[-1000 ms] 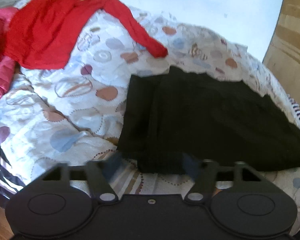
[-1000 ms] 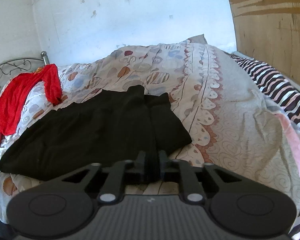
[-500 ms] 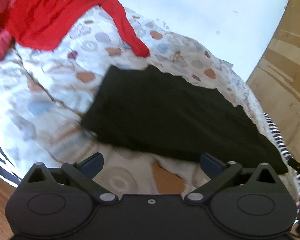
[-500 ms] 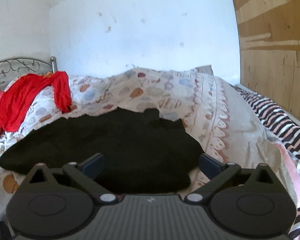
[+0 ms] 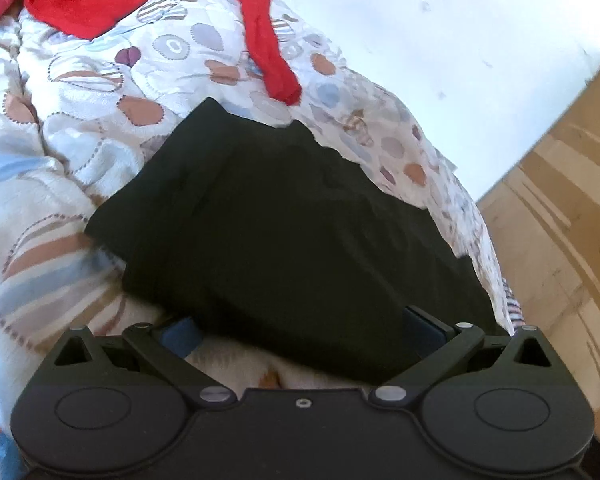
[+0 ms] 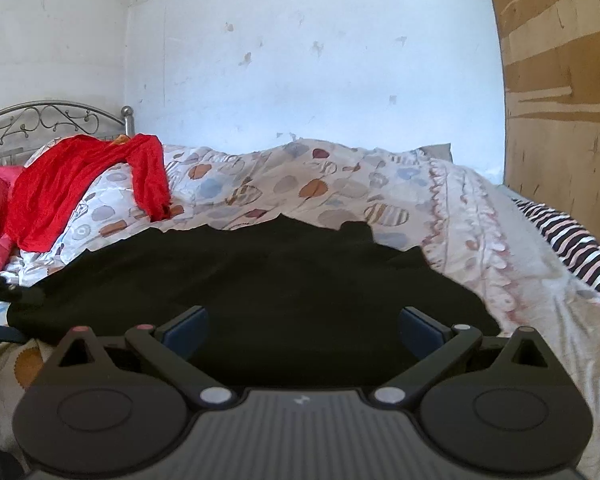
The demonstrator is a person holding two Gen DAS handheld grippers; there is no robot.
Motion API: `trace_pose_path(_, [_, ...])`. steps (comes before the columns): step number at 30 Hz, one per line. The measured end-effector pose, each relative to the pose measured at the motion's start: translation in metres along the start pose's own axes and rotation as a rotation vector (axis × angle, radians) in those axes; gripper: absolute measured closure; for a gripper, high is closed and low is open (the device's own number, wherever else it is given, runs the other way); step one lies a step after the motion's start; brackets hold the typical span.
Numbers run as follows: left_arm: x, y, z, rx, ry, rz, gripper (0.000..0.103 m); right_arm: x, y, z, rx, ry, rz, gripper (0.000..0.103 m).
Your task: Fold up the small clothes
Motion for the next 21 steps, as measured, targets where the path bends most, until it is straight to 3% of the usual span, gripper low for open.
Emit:
trace_pose_path(6, [0.024,-0.007,0.017,-0.095,-0.108,-0.038,0.001,0.027,0.003,0.023,0.029,0.005,0.027,0.0])
trace_pose_path(13, [0.032,-0.016,0.021,-0.122,-0.145,-0.035,0.001,0.063,0.008,0.061,-0.039,0.004,0.04,0.0])
trace_pose_path(21, [0.034,-0.015,0.022,-0.115,-0.161,0.0,0.001,0.088,0.031,0.077,-0.069,-0.022,0.121,0.0])
Point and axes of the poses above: each gripper's, at about its wrist camera, not at the fingertips, and x roughly the way its jaws point, z to its left, y to its underside, the point moved 7 cm from there along x, roughly the way its jaws point, and after that the axes turned 14 degrees about -z, right-handed, at the moved point
